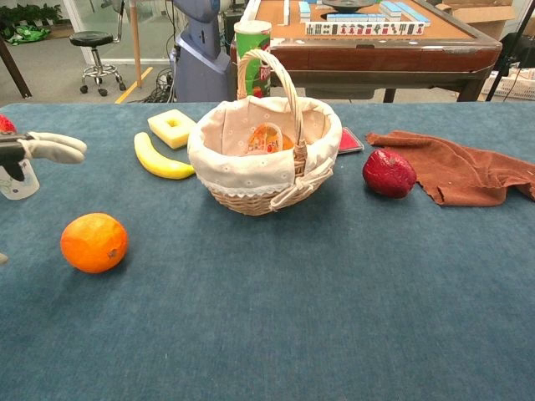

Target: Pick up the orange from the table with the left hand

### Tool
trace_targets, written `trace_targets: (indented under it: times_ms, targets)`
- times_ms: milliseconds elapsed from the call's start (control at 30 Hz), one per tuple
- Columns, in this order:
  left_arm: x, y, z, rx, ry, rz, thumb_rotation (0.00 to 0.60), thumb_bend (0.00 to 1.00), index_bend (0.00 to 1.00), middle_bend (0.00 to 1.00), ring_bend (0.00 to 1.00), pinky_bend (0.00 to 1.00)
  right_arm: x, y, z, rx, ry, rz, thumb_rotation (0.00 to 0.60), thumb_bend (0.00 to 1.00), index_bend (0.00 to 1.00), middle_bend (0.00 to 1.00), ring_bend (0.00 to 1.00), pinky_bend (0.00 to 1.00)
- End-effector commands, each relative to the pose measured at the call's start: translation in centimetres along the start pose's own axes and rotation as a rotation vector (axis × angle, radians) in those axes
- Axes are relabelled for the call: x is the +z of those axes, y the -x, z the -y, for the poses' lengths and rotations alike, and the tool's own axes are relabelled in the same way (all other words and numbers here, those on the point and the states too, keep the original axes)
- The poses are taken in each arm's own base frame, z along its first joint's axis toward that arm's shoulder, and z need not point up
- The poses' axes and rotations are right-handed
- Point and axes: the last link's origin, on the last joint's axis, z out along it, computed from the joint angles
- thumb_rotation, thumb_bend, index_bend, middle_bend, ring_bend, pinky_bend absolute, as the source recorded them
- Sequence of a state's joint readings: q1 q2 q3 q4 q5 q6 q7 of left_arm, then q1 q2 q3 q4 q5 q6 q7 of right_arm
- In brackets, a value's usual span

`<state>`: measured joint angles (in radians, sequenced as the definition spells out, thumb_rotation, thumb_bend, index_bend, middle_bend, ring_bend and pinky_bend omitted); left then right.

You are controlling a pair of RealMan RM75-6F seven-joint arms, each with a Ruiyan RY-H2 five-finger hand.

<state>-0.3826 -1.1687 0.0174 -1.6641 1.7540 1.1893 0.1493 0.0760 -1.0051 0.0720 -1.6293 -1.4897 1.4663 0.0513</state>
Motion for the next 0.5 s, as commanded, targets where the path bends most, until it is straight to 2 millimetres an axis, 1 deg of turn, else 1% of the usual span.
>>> trace_targets:
  times_ms: [33,133,300,500]
  targets:
    - [1.6,0.6,-0.3,0.009,0.032,0.031,0.6,0.19,0.13,0.03,0.11,0.26,0.0,0.0,0.0,0.001,0.001,0.001,0.6,0.29,0.35,0.32,0.33,0.4]
    - [3.1,1.1,-0.5,-0.002,0.044,0.062,0.6,0.19,0.13,0.03,0.11,0.26,0.0,0.1,0.0,0.0,0.002,0.002,0.6,0.29,0.35,0.32,0.33,0.4]
    - [5.2,1.9,-0.5,0.033,0.051,0.091,0.6,0.19,0.14,0.03,0.11,0.26,0.0,0.0,-0.1,-0.003,0.006,0.002,0.6,0.29,0.35,0.32,0.33,0.4]
    - [6.5,2.8,-0.3,0.057,0.038,0.128,0.6,0.19,0.14,0.03,0.11,0.26,-0.1,0.0,-0.3,-0.004,0.016,0.005,0.6,0.29,0.35,0.32,0.33,0.4]
